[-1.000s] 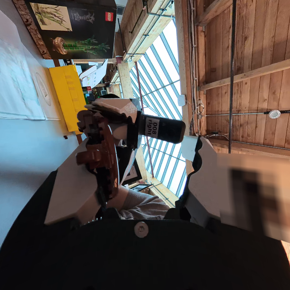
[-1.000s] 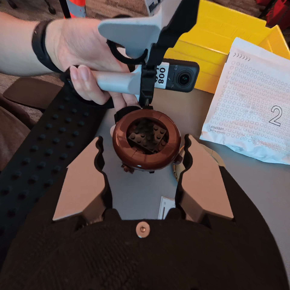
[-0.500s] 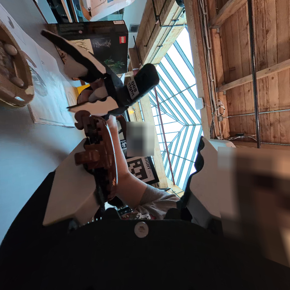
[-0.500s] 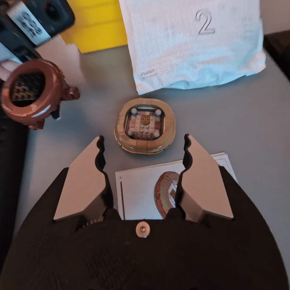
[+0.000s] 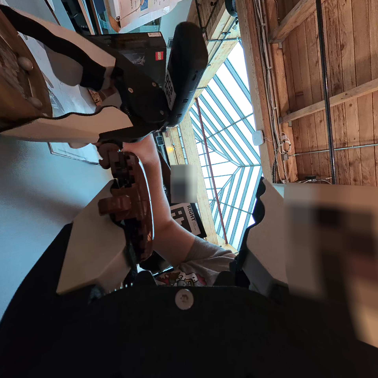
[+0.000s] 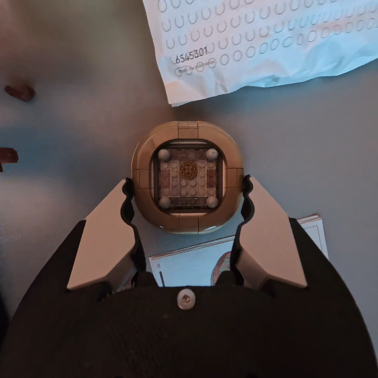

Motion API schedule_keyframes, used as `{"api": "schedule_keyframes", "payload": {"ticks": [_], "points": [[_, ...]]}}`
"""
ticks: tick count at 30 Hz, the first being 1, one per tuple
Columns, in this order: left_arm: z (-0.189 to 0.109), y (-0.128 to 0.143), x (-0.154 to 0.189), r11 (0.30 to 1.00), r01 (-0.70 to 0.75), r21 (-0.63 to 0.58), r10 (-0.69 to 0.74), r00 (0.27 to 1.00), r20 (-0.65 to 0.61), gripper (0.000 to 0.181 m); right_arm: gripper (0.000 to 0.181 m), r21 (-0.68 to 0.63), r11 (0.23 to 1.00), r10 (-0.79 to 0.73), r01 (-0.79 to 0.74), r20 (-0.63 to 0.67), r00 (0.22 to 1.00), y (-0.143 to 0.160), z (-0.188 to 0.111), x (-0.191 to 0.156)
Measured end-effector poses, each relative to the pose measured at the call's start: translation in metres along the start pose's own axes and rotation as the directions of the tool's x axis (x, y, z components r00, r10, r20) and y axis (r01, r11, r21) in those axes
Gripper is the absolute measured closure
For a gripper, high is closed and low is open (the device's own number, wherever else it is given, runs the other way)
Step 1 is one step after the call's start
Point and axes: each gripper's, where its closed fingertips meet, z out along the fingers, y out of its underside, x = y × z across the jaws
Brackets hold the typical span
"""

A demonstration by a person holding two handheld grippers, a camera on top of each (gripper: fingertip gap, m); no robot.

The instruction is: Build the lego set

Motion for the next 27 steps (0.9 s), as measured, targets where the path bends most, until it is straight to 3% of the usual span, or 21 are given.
{"api": "schedule_keyframes", "payload": {"ticks": [11,27], "points": [[0.0,-0.005,-0.004,1.0,0.004,0.019,-0.004,1.0,0.003,0.05,0.071,-0.177,0.984,0.022,-0.017,0.023,0.999,0.005,0.004,-0.002],[0.003,-0.01,-0.013,0.998,-0.041,0.039,0.04,0.999,0.025,0.05,0.071,-0.137,0.99,0.046,-0.034,0.083,0.996,0.008,-0.001,-0.007]]}}
